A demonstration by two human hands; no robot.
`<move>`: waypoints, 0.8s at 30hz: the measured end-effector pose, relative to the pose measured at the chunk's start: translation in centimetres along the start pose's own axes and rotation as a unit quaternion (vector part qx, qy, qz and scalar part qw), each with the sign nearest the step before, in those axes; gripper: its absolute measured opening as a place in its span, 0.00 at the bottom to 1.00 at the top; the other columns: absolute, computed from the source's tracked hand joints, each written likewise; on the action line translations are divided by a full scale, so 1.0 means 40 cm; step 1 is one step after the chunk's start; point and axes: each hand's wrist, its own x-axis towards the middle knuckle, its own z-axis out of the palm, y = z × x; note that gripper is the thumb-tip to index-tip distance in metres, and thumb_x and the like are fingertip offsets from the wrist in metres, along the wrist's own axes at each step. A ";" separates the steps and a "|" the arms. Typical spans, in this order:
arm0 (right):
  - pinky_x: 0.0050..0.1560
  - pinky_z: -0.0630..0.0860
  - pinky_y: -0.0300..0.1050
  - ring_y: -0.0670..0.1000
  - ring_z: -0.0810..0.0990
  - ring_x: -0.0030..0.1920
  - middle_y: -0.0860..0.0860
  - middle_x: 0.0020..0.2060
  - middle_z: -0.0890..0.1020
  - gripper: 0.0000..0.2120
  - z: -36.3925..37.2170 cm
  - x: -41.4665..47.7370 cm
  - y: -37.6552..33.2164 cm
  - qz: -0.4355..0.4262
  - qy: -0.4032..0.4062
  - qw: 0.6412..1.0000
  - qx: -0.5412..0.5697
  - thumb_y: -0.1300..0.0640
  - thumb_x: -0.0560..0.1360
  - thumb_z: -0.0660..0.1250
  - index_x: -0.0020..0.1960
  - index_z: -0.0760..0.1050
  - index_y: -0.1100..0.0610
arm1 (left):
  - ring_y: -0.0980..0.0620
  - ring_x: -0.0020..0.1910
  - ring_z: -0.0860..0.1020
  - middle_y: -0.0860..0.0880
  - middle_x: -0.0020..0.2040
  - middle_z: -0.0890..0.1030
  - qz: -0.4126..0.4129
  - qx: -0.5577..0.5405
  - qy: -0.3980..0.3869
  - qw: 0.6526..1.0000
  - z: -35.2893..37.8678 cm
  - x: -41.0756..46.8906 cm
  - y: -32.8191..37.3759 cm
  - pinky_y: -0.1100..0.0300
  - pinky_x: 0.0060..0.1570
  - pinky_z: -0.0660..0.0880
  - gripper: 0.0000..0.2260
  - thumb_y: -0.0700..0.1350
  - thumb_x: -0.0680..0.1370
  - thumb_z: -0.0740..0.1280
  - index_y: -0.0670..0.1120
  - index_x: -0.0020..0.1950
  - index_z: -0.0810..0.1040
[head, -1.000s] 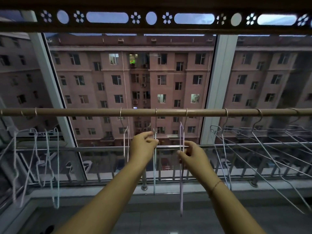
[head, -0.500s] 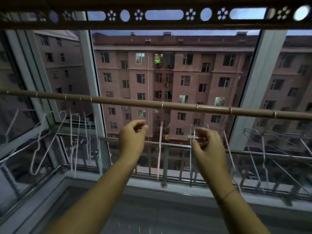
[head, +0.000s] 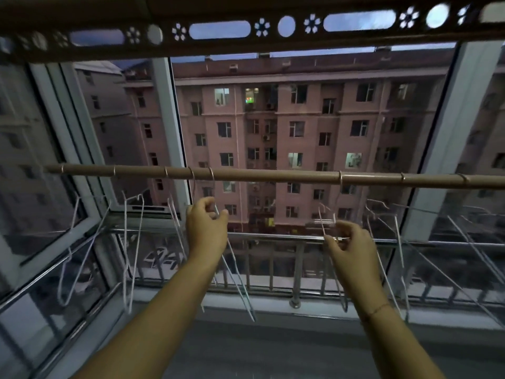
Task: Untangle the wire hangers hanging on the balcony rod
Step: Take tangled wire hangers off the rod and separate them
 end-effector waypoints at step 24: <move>0.35 0.73 0.39 0.46 0.81 0.35 0.49 0.32 0.82 0.05 0.034 0.055 0.020 0.014 -0.024 0.998 0.062 0.55 0.77 0.61 0.44 0.74 0.47 | 0.50 0.43 0.80 0.45 0.45 0.83 -0.015 -0.109 -0.227 0.968 0.183 -0.056 0.041 0.64 0.39 0.75 0.25 0.36 0.75 0.68 0.42 0.71 0.67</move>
